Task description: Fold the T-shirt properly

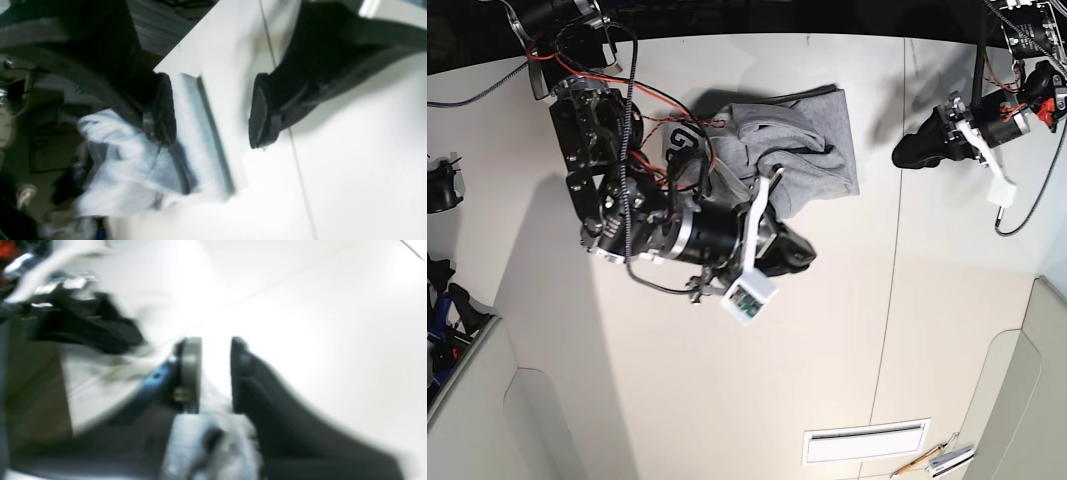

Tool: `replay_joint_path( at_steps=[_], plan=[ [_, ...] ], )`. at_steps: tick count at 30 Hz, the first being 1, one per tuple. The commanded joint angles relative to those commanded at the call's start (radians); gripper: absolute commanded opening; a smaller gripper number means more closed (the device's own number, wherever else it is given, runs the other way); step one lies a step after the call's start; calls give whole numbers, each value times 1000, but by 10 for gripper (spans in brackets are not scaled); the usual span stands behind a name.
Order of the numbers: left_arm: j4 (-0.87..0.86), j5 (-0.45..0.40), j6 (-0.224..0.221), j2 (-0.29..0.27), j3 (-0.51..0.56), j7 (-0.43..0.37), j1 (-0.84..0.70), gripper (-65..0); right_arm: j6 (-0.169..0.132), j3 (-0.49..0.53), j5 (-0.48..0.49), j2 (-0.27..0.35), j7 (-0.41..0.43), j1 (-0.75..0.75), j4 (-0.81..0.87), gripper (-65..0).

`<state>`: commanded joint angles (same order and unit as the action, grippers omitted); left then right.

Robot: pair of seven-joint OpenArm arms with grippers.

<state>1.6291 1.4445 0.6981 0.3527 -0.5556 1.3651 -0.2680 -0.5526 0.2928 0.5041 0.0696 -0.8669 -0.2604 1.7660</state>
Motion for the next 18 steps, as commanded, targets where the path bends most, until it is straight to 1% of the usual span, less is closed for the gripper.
replay_joint_path(
  at_steps=[2, 4, 6, 8, 10, 11, 12, 13, 14, 15, 17, 18],
  plan=[
    [52, 39, 0, 0, -23, 24, -18, -264, 0, -85, 0, 9, 1, 0, 0, -650],
    [125, 39, 0, -1, -14, 31, -55, -264, -1, -140, 0, 35, 3, 0, -1, -650],
    [209, 39, 0, -2, 10, 31, -95, -264, -1, -153, 7, 69, 3, 0, -5, -650],
    [298, 39, 0, -6, 48, 31, -133, -264, -1, -150, 51, 95, -7, 1, -27, -650],
    [375, 39, 0, -7, 105, 31, -161, -264, -1, -146, 104, 102, -28, 0, -57, -650],
    [405, 39, 0, -9, 137, 31, -171, -264, -1, -145, 145, 102, -47, 1, -66, -622],
    [428, 19, 0, -21, 169, 27, -173, -264, -2, -144, 192, 102, -69, 2, -69, -525],
    [439, -19, 0, -39, 201, 1, -173, -264, -8, -143, 232, 102, -84, 3, -69, -446],
    [440, -56, 0, -61, 230, -32, -173, -264, -30, -140, 258, 102, -98, 6, -69, -409],
    [440, -103, 0, -85, 258, -66, -172, -264, -38, -134, 281, 101, -112, 8, -69, -406],
    [440, -195, 0, -130, 308, -117, -173, -263, -39, -102, 290, 102, -125, 14, -69, -406],
    [440, -225, 0, -147, 328, -136, -173, -263, -39, -77, 290, 102, -125, 19, -69, -406]
  ],
)
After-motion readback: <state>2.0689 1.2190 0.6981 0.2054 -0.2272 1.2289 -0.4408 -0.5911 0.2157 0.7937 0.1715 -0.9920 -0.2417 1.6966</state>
